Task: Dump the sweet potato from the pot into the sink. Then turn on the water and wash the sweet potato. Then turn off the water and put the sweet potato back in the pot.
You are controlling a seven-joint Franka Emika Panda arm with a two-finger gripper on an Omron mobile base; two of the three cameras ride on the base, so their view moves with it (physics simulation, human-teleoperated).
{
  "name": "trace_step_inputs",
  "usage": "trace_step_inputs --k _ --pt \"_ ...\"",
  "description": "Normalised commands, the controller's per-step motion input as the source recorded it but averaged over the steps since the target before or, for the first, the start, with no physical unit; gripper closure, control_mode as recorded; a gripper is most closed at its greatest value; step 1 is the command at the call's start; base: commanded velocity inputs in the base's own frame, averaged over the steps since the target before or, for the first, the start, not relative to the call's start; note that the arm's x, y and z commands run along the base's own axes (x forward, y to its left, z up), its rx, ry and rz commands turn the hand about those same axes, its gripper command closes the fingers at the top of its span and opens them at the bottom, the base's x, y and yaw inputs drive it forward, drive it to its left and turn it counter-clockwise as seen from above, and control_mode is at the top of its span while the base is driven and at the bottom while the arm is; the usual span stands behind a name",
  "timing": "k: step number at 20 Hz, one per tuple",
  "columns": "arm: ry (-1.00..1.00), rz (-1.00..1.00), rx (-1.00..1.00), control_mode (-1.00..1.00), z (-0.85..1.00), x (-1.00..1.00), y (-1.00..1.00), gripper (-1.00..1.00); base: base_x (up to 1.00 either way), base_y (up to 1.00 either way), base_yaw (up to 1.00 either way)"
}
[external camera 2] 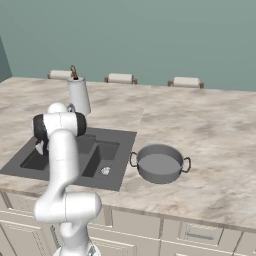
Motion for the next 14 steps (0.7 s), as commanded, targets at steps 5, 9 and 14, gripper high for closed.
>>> trace_step_inputs --k 5,9,14 --pt "0.0 0.07 -0.02 -1.0 -0.27 0.19 0.08 -1.0 0.0 0.0 0.0" --pt "0.0 0.08 -0.02 -1.0 -0.27 0.27 0.04 -1.0 0.0 0.0 0.0" --pt "0.02 0.11 -0.03 -1.0 -0.37 0.06 0.0 -1.0 0.0 0.0 0.0"
